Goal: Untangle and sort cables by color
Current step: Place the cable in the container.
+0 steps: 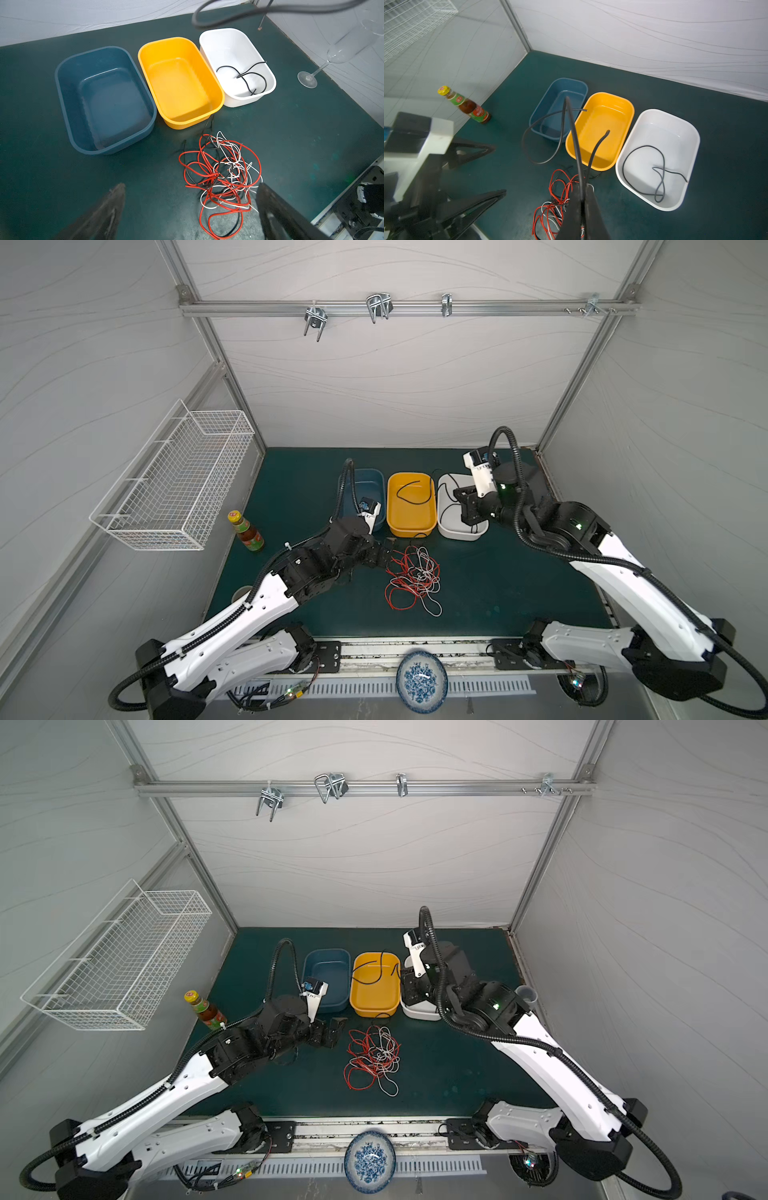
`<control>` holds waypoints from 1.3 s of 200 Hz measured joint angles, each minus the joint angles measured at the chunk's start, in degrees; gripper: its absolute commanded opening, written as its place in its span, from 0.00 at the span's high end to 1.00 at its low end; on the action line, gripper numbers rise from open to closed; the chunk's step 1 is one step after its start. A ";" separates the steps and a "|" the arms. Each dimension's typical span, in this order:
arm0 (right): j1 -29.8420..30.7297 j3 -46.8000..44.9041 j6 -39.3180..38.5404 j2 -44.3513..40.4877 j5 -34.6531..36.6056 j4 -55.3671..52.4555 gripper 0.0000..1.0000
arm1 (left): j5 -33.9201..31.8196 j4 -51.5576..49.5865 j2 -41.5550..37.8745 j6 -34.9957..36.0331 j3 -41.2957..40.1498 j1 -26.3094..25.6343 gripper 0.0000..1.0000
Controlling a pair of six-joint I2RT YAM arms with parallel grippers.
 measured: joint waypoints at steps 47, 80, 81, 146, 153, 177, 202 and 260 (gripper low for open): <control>-10.27 -2.47 2.21 -2.01 -1.01 -0.79 1.00 | -1.90 0.11 0.02 0.26 -0.07 0.00 0.02; -16.63 -6.73 4.33 -2.16 -1.49 -0.90 1.00 | -2.69 0.13 0.09 0.33 -0.09 0.00 0.03; -16.70 -6.82 4.35 -2.16 -1.49 -0.92 1.00 | -2.69 0.11 0.09 0.33 -0.09 0.00 0.03; -21.07 -11.34 7.58 -0.33 -1.44 0.46 1.00 | -2.75 0.11 0.85 0.68 -0.09 -0.02 0.05; -21.33 -11.98 7.87 0.07 -1.46 1.03 1.00 | -2.75 0.11 0.98 0.76 -0.09 -0.04 0.05; -22.10 -14.01 8.57 1.33 -1.75 2.62 1.00 | -2.93 0.11 1.25 1.07 -0.09 -0.04 0.05; -22.91 -15.61 9.07 2.78 -2.60 4.61 1.00 | -3.15 0.11 1.42 1.16 -0.09 -0.07 0.04; -25.83 -19.78 10.38 6.73 -5.77 9.38 1.00 | -3.85 0.11 1.62 1.31 -0.09 -0.42 0.04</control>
